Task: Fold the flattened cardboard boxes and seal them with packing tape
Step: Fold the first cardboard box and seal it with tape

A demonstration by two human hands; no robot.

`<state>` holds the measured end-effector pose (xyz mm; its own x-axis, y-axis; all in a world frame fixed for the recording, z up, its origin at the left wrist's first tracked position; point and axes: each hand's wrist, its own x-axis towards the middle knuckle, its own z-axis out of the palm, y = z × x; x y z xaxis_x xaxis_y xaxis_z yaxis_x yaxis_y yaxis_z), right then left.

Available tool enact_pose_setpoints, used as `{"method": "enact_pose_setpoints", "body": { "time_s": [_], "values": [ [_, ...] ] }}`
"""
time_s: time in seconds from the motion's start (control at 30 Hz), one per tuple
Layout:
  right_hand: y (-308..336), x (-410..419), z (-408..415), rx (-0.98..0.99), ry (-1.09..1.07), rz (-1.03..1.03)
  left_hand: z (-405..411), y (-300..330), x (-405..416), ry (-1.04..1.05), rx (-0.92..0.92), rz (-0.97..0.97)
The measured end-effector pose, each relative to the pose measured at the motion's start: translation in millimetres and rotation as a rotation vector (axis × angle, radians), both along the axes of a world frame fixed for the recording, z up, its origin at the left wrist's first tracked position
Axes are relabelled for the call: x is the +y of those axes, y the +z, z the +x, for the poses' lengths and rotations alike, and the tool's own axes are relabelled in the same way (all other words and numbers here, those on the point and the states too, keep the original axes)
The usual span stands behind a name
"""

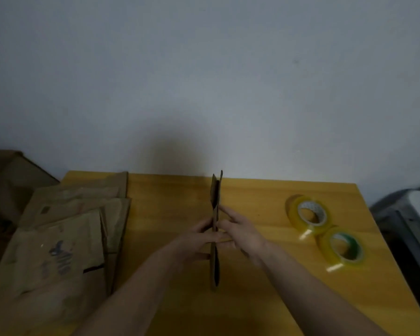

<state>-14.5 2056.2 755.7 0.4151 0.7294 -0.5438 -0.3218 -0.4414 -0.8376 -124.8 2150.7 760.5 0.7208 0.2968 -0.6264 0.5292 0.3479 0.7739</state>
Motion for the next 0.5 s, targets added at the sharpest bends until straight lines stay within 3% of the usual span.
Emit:
{"method": "enact_pose_setpoints", "body": {
  "time_s": [0.27, 0.5],
  "values": [
    [-30.5, 23.6, 2.1, -0.017, -0.098, -0.052, 3.3, -32.7, 31.0, -0.03, 0.041, 0.026],
    [-70.5, 26.3, 16.7, -0.155, -0.081, 0.063, 10.0, -81.6, 45.1, -0.012, -0.212, -0.003]
  ]
}}
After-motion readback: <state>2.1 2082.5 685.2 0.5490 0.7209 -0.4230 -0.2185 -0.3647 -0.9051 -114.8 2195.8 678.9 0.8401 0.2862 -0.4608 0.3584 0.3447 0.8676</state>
